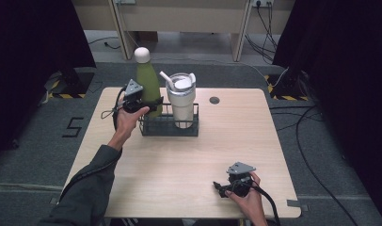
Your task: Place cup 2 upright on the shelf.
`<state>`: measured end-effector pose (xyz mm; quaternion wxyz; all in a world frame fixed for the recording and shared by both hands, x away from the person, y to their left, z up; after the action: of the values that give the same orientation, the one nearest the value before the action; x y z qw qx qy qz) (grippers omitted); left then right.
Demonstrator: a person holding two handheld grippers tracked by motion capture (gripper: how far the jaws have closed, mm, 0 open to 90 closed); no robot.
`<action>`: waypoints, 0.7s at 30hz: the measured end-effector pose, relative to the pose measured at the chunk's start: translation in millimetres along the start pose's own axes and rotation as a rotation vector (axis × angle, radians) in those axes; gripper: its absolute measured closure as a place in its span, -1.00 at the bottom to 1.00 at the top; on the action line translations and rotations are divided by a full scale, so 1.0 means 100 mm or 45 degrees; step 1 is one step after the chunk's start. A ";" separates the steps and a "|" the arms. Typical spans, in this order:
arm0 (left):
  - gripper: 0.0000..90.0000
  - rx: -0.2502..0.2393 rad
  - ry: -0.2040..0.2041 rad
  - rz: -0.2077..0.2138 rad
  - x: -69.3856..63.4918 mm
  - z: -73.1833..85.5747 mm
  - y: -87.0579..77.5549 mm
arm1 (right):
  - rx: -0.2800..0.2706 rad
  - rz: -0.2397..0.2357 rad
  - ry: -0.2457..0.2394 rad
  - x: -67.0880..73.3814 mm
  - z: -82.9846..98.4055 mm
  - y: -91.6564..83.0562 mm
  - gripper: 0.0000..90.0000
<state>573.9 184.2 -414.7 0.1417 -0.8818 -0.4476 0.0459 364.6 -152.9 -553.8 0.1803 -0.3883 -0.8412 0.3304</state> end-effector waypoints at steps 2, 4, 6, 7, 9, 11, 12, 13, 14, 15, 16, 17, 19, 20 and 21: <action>-0.55 -0.002 -0.001 -0.004 0.01 0.02 0.01 | -0.002 -0.001 -0.008 0.00 0.00 0.00 -0.73; -0.55 0.000 -0.010 -0.002 0.02 0.04 0.02 | -0.002 0.000 -0.009 0.00 0.00 0.00 -0.73; -0.55 0.003 -0.011 -0.005 0.02 0.06 0.02 | 0.001 0.000 0.000 0.00 0.00 0.00 -0.73; -0.55 0.006 -0.007 -0.007 0.02 0.07 0.02 | 0.001 -0.001 0.001 0.00 0.00 0.00 -0.73; -0.55 0.009 -0.006 -0.007 0.02 0.08 0.03 | 0.001 0.000 -0.001 0.00 0.00 0.00 -0.73; -0.55 0.009 -0.012 -0.003 0.02 0.10 0.04 | 0.000 0.000 0.001 0.00 0.00 0.00 -0.73; -0.55 0.012 -0.012 -0.002 0.01 0.11 0.05 | 0.000 0.000 0.001 0.00 0.00 0.00 -0.73; -0.55 0.011 -0.016 -0.001 0.01 0.13 0.06 | 0.001 0.000 -0.001 0.00 0.00 0.00 -0.73; -0.55 0.011 -0.018 -0.001 0.01 0.13 0.06 | 0.001 0.000 -0.001 0.00 0.00 0.00 -0.73; -0.55 0.013 -0.022 -0.001 0.01 0.15 0.07 | 0.000 0.000 0.000 0.00 0.00 0.00 -0.73; -0.55 0.017 -0.021 -0.001 0.01 0.16 0.08 | 0.000 0.000 0.000 0.00 0.00 0.00 -0.73; -0.55 0.021 -0.017 -0.001 0.01 0.18 0.09 | 0.001 0.000 -0.001 0.00 0.00 0.00 -0.73; -0.55 0.026 -0.017 -0.006 0.01 0.20 0.10 | 0.001 0.000 -0.001 0.00 0.00 0.00 -0.73; -0.55 0.030 -0.014 -0.007 0.01 0.21 0.11 | 0.001 0.000 -0.001 0.00 0.00 0.00 -0.73; -0.55 0.031 -0.018 -0.006 0.01 0.22 0.11 | 0.001 -0.001 -0.001 0.00 0.00 0.00 -0.73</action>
<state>578.4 183.2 -439.4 0.1492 -0.8785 -0.4502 0.0572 364.5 -153.0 -553.7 0.1800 -0.3879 -0.8412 0.3310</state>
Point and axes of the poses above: each handheld gripper's, and its own axes: y roughly forward along the jaws, z roughly out of its underside, x roughly to its left, the point moved 5 cm from there along y, roughly forward along the jaws, and after that the axes turned 4 degrees about y, right-handed, at the moved point
